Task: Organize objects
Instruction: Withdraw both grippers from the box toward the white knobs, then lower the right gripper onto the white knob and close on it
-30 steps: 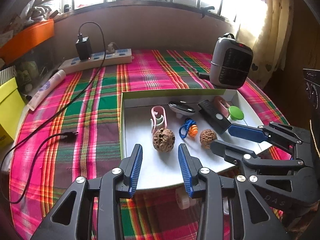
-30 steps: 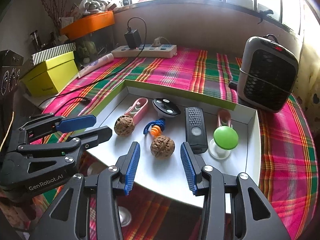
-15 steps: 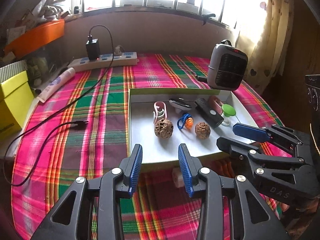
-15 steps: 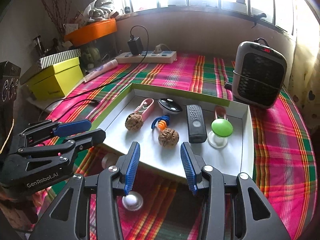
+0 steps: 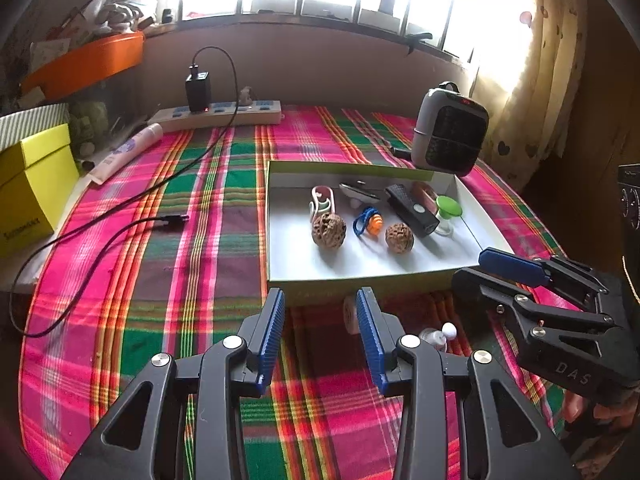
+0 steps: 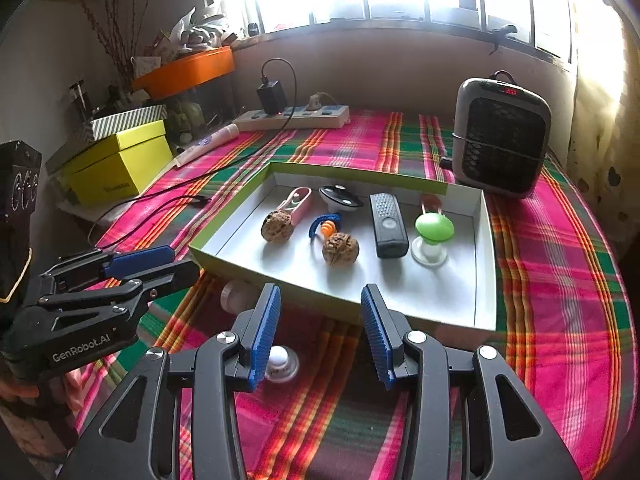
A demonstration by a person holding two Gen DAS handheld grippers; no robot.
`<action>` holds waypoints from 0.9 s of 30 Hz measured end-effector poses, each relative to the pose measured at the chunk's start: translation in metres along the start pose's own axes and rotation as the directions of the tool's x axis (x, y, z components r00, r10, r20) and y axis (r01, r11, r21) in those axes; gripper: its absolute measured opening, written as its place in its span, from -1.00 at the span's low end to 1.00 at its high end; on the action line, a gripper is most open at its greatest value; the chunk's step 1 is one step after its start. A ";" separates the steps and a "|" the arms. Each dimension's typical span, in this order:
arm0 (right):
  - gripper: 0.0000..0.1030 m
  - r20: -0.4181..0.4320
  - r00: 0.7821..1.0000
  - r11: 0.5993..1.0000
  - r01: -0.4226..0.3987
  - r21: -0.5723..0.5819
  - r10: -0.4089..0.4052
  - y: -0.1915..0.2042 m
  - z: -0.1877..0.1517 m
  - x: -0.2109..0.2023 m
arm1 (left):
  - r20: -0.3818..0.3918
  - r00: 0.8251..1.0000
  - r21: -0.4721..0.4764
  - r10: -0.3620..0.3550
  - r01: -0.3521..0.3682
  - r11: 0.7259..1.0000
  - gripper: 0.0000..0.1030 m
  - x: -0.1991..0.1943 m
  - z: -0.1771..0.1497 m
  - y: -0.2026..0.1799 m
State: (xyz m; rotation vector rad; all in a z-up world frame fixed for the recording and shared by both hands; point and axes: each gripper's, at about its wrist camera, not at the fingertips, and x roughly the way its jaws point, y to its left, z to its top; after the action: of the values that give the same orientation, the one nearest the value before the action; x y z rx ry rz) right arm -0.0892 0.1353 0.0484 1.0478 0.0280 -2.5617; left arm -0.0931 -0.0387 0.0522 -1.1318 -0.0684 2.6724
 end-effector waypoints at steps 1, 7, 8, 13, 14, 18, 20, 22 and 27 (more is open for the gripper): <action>-0.16 0.000 1.000 1.000 -0.001 0.001 0.001 0.001 -0.001 0.000 | 0.000 1.000 0.001 -0.002 0.002 1.000 -0.31 -0.001 -0.001 0.000; -0.16 0.000 1.000 1.000 -0.003 -0.001 0.003 0.003 -0.008 -0.004 | -0.006 1.000 -0.013 -0.007 0.006 1.000 -0.30 -0.002 -0.009 0.002; -0.16 0.000 1.000 1.000 -0.005 0.000 0.005 0.003 -0.009 -0.005 | -0.007 1.000 -0.014 -0.009 0.009 1.000 -0.30 -0.002 -0.010 0.003; -0.16 -0.001 1.000 1.000 -0.009 0.006 0.009 0.003 -0.016 -0.006 | -0.010 1.000 -0.024 -0.020 0.020 0.999 -0.29 -0.002 -0.017 0.006; -0.16 -0.004 1.000 1.000 -0.011 0.008 0.011 0.003 -0.017 -0.006 | -0.013 1.000 -0.028 -0.023 0.022 0.999 -0.29 -0.002 -0.018 0.007; -0.16 -0.012 0.999 0.999 -0.034 0.020 0.034 0.001 -0.026 -0.006 | -0.026 0.999 -0.040 -0.028 0.027 0.999 -0.27 0.001 -0.023 0.009; -0.15 -0.021 0.999 0.999 -0.044 0.033 0.044 -0.001 -0.028 -0.004 | -0.031 0.999 -0.044 -0.031 0.030 0.999 -0.26 0.002 -0.025 0.010; -0.13 -0.028 0.998 0.998 -0.053 0.039 0.054 -0.002 -0.031 -0.003 | -0.035 0.999 -0.045 -0.035 0.033 0.998 -0.26 0.004 -0.026 0.010; -0.13 -0.047 0.997 0.997 -0.064 0.031 0.065 0.002 -0.035 0.000 | -0.043 0.998 -0.045 -0.041 0.039 0.998 -0.26 0.007 -0.028 0.009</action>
State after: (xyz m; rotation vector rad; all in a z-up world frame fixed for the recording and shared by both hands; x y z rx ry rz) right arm -0.0652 0.1392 0.0228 1.1024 -0.0304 -2.4859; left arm -0.0798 -0.0475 0.0267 -1.1898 -0.1422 2.6216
